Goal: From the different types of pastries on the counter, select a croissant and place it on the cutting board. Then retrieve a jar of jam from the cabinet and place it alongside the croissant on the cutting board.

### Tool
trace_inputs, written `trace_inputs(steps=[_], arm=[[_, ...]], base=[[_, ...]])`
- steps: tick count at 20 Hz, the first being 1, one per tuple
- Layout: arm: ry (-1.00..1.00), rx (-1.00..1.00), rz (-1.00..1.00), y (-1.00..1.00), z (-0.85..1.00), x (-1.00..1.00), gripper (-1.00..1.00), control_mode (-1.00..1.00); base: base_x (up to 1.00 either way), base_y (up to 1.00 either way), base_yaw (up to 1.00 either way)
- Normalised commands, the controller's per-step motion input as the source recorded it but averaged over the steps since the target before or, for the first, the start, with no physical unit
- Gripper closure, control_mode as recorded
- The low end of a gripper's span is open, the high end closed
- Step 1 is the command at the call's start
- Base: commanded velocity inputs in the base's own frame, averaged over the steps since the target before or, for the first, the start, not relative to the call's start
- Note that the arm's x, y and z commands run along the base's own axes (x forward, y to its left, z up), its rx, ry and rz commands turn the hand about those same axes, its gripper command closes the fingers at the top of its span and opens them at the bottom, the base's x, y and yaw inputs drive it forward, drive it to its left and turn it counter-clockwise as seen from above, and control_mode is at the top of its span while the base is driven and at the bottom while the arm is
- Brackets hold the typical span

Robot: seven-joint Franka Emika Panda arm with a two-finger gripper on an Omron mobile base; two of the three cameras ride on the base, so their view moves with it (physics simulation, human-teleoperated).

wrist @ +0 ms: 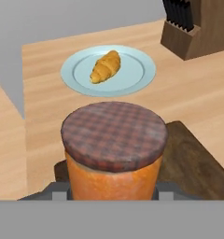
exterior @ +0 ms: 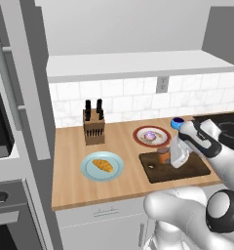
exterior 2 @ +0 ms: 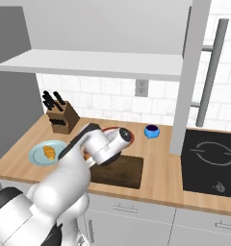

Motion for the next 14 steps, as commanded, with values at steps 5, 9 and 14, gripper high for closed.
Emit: trace_inputs(steps=[5,9,14], arm=[[0.00,0.00,0.04,0.00,-0.21,0.29,1.00,-1.00],[0.00,0.00,0.08,0.00,-0.31,0.06,1.00,-1.00],[0.00,0.00,0.06,0.00,-0.25,0.19,1.00,-1.00]], base=[[0.00,0.00,0.00],[0.00,0.00,0.00],[0.00,0.00,0.00]])
